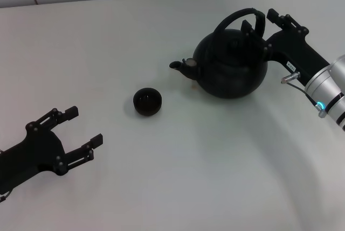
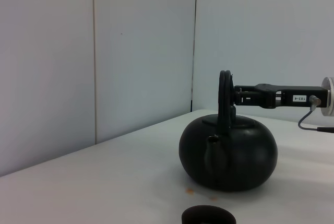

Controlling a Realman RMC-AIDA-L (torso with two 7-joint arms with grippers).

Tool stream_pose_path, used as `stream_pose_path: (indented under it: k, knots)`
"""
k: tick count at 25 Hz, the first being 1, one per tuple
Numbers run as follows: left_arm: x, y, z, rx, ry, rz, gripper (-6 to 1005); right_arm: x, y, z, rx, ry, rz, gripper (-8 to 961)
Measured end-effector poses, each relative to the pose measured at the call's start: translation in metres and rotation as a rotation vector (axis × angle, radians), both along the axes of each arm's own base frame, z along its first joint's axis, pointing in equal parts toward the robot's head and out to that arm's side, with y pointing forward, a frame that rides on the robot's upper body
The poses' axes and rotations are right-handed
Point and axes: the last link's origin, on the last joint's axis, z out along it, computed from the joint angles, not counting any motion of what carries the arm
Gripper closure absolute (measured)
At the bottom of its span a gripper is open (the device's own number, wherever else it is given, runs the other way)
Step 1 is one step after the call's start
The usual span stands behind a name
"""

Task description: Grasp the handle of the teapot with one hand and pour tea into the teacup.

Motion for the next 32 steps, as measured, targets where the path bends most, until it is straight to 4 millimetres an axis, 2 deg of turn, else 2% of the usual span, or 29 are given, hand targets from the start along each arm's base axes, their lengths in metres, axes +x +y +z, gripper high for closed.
stream_pose_path:
  k: [2,8,14,18,19,20,24,25,26,28,29,32]
  knots:
    - [0.0,0.0,0.0,0.0,0.0,0.0,165,0.0,0.0,0.0,0.001,0.0,-0.001,275]
    - [0.0,0.0,0.0,0.0,-0.001,-0.002,165,0.001,-0.012,0.004,0.023,0.025,0.029,274]
    - [0.001,-0.001,0.0,-0.006,-0.002,-0.008,166,0.008,-0.045,0.012,0.069,0.072,0.089,274]
    - [0.001,-0.001,0.001,-0.011,-0.002,-0.011,166,0.012,-0.074,0.025,0.075,0.109,0.168,274]
    - [0.001,-0.001,0.001,-0.011,-0.002,-0.011,166,0.012,-0.074,0.025,0.075,0.109,0.168,274]
    - [0.001,-0.001,0.001,-0.013,-0.002,-0.014,166,0.016,-0.081,0.03,0.028,0.125,0.186,274]
    - [0.001,-0.002,0.001,-0.016,-0.004,-0.016,166,0.024,-0.086,0.04,-0.074,0.117,0.205,275]
    - [0.002,-0.002,0.001,-0.016,-0.005,-0.016,165,0.029,-0.087,0.048,-0.14,0.087,0.213,275]
    - [0.002,-0.002,0.001,-0.016,-0.005,-0.016,165,0.029,-0.087,0.048,-0.14,0.087,0.213,275]
    - [0.002,-0.002,0.001,-0.018,-0.008,-0.016,165,0.034,-0.086,0.06,-0.251,0.049,0.229,275]
    - [0.002,-0.002,0.001,-0.018,-0.008,-0.016,165,0.034,-0.086,0.06,-0.251,0.049,0.229,275]
    - [0.002,-0.002,0.0,-0.019,-0.01,-0.015,165,0.037,-0.081,0.07,-0.394,0.01,0.249,275]
